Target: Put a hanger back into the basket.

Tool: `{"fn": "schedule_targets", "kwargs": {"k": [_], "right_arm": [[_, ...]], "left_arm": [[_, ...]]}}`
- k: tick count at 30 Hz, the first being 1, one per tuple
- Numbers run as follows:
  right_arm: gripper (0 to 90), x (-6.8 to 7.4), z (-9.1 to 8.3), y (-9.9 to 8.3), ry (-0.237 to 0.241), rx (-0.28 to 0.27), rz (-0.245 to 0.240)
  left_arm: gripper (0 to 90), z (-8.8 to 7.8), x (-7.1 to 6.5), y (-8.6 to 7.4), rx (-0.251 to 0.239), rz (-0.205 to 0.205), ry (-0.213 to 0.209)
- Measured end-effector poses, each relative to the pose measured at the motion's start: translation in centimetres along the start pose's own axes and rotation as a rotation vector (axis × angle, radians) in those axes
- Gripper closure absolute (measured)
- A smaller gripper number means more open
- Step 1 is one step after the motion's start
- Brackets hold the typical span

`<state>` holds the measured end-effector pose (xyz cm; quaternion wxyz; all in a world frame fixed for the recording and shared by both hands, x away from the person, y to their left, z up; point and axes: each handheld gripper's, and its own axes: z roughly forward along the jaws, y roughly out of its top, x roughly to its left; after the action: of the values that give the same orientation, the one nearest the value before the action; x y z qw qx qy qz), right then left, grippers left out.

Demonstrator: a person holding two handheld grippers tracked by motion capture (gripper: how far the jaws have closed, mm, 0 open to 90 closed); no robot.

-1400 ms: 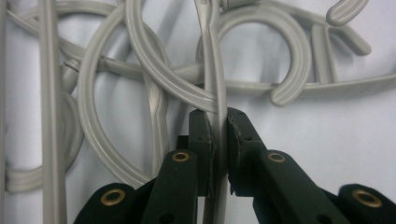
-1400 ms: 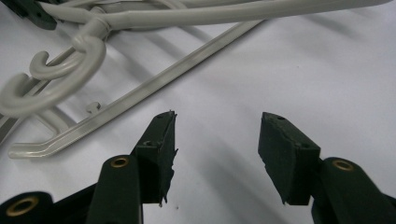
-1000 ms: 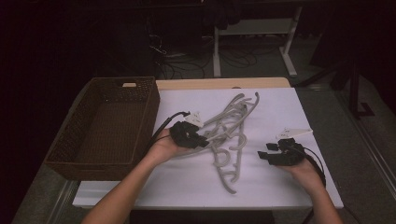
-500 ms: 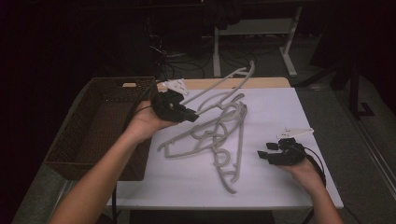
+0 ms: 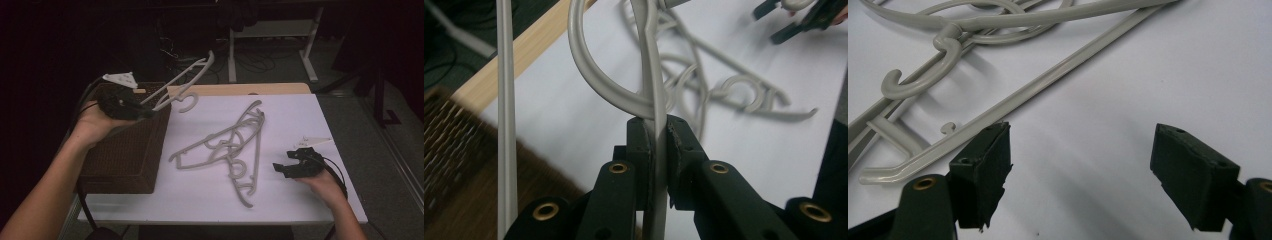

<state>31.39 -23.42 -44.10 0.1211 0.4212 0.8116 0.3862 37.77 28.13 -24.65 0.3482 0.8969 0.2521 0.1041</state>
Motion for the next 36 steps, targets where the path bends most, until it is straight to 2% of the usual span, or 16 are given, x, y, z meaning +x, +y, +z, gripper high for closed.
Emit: {"fn": "schedule_targets", "kwargs": {"k": [9,13,17,27,30,32,36], "right_arm": [[23.2,-0.1,0.2,0.0,-0.006,0.007,-0.001],[23.1,0.0,0.2,0.0,-0.01,0.011,0.003],[23.2,0.0,0.3,0.0,-0.011,0.015,0.007],[23.2,0.0,0.4,0.0,-0.014,0.018,0.006],[23.2,0.0,0.4,0.0,-0.015,0.019,0.009],[23.2,0.0,0.5,0.0,-0.016,0.021,0.01],[23.2,0.0,0.5,0.1,-0.014,0.019,0.006]], "left_arm": [[82.4,-1.9,2.5,-6.4,0.019,-0.085,0.057],[82.4,-2.6,3.4,-8.9,0.029,-0.121,0.068],[82.3,-2.8,3.9,-10.8,0.027,-0.146,0.055],[82.3,-3.0,4.2,-13.7,0.03,-0.199,0.045],[82.2,-3.0,4.4,-14.0,0.018,-0.208,0.035],[82.1,-2.7,4.4,-14.0,0.031,-0.206,0.038],[81.4,-2.1,4.6,-14.3,0.041,-0.21,0.008]]}}
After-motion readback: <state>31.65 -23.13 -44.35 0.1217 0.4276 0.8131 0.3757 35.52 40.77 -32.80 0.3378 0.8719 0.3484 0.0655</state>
